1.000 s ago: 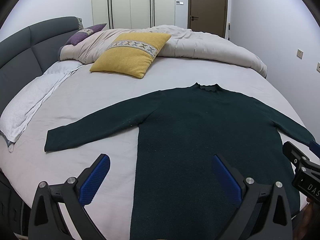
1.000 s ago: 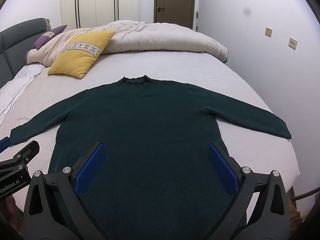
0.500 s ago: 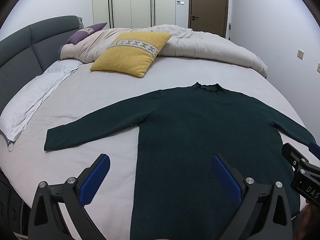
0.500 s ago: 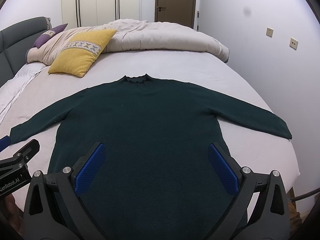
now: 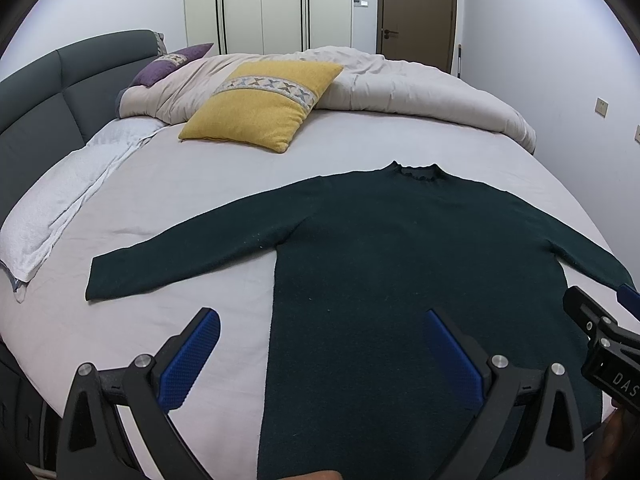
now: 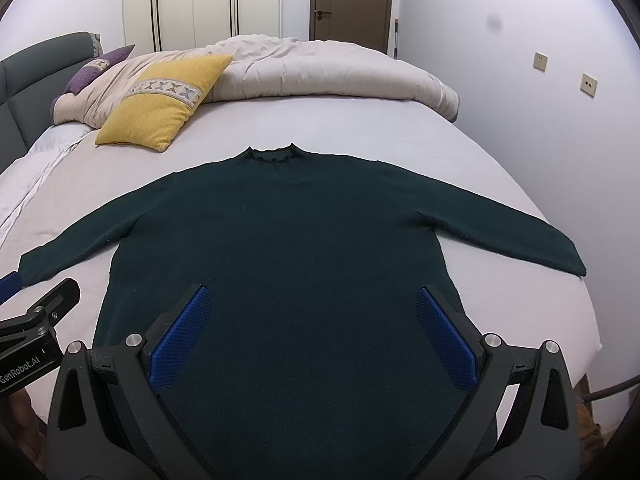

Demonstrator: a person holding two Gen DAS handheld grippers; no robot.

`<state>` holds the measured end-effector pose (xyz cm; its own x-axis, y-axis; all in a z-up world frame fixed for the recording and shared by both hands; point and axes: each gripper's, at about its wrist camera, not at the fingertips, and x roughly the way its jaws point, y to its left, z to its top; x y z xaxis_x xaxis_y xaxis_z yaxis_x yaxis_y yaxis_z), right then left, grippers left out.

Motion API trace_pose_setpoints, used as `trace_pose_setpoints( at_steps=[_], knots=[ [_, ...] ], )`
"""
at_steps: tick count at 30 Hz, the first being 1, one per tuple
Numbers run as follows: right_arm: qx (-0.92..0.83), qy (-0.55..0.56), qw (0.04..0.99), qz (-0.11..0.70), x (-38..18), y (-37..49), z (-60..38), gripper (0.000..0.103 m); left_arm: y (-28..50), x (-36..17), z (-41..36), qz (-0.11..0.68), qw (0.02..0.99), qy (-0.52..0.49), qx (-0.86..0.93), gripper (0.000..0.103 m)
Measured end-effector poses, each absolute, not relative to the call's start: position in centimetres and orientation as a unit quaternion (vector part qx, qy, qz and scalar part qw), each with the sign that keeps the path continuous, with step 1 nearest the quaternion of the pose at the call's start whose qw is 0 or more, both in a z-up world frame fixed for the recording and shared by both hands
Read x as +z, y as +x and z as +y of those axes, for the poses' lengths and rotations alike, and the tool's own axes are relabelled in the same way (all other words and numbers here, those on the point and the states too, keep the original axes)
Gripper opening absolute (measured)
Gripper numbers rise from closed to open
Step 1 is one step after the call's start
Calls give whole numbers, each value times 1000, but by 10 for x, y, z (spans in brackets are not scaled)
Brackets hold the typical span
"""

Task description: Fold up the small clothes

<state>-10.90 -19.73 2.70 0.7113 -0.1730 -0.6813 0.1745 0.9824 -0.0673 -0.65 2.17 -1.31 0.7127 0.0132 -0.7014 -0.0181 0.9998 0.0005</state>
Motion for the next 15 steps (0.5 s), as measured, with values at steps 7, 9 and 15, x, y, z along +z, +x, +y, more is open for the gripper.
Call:
trace_pose_setpoints(
  at_steps=[7, 9, 15],
  knots=[
    [-97, 4, 922, 375, 20, -103, -201, 103, 0, -22, 14, 388, 922, -1, 9, 103],
    [-98, 4, 921, 378, 17, -100, -203, 103, 2, -24, 13, 389, 921, -2, 10, 103],
    [-94, 37, 921, 375, 10, -91, -234, 103, 19, -29, 4, 402, 916, -22, -7, 103]
  ],
)
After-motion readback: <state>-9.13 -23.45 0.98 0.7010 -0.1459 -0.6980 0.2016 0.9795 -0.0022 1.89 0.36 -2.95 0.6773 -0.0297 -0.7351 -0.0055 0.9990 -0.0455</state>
